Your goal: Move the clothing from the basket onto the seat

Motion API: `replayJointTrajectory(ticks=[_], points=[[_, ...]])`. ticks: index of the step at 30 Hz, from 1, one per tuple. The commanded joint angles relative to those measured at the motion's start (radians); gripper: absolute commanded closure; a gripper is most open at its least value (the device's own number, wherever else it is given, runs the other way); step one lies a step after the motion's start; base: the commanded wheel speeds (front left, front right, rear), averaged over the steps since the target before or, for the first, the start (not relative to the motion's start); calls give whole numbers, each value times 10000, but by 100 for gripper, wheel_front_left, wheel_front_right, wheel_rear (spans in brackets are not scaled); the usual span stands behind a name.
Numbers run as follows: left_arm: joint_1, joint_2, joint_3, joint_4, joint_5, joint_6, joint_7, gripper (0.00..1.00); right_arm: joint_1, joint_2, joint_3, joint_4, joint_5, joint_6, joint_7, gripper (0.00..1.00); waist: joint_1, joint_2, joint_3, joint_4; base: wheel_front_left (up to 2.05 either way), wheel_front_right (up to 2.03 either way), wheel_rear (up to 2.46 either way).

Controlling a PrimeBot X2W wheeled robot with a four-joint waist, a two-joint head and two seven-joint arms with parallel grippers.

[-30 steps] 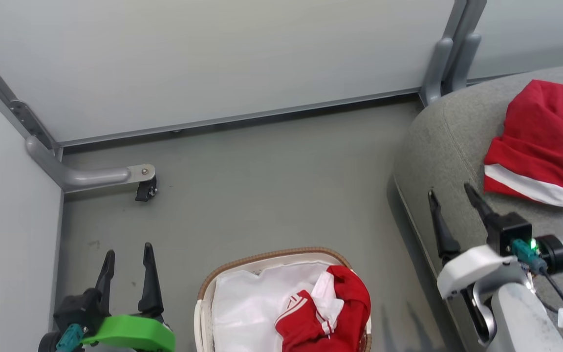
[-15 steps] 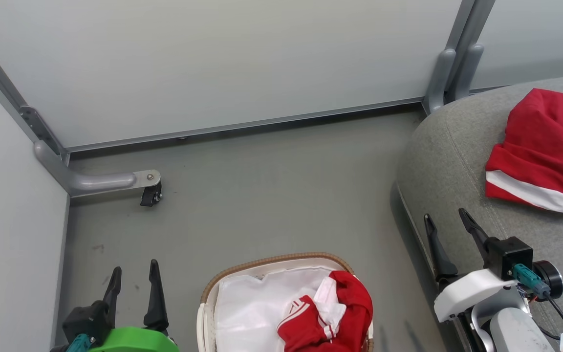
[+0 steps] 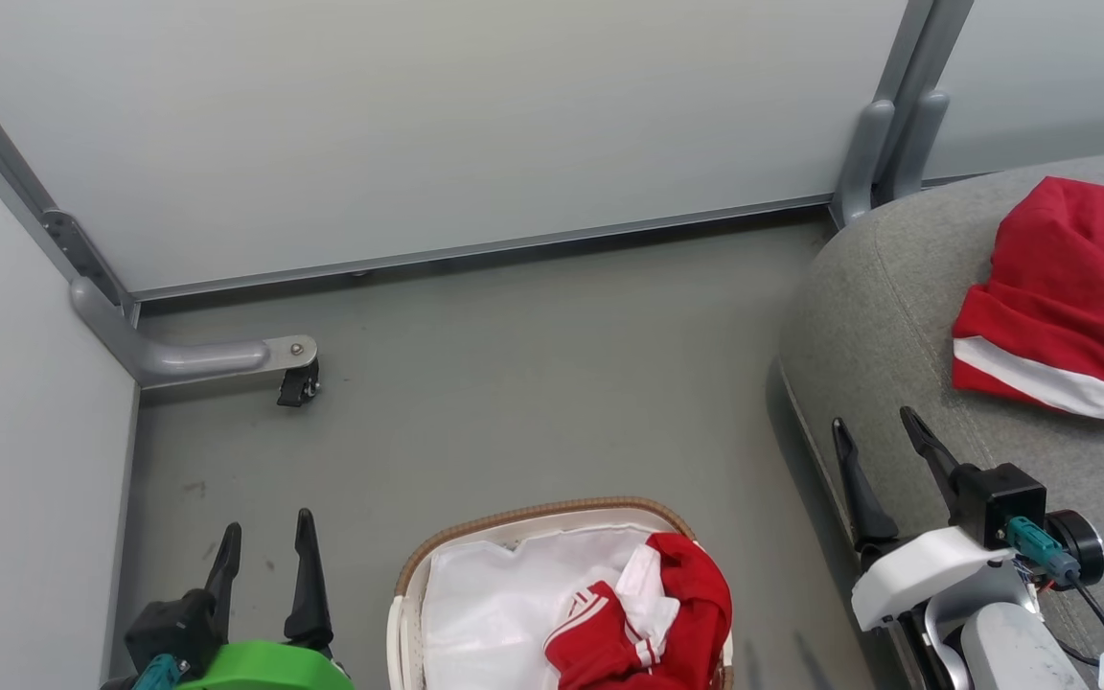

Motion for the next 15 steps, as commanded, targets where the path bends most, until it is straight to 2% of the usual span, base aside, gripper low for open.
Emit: replayJointTrajectory(ticks=[1, 10, 15], points=[[-4, 10, 6, -11, -89, 30, -9, 0, 43, -32, 0, 12, 30, -10, -25, 0, 1, 0, 10, 1, 0, 0, 0], [-273, 10, -86, -4, 89, -89, -9, 0, -146, -32, -100, -51, -34, -10, -25, 0, 1, 0, 158, -21, 0, 0, 0], [-886, 10, -441, 253, 359, -247, -9, 0, -546, -31, -389, -216, -132, -10, -25, 0, 1, 0, 734, -183, 0, 0, 0]])
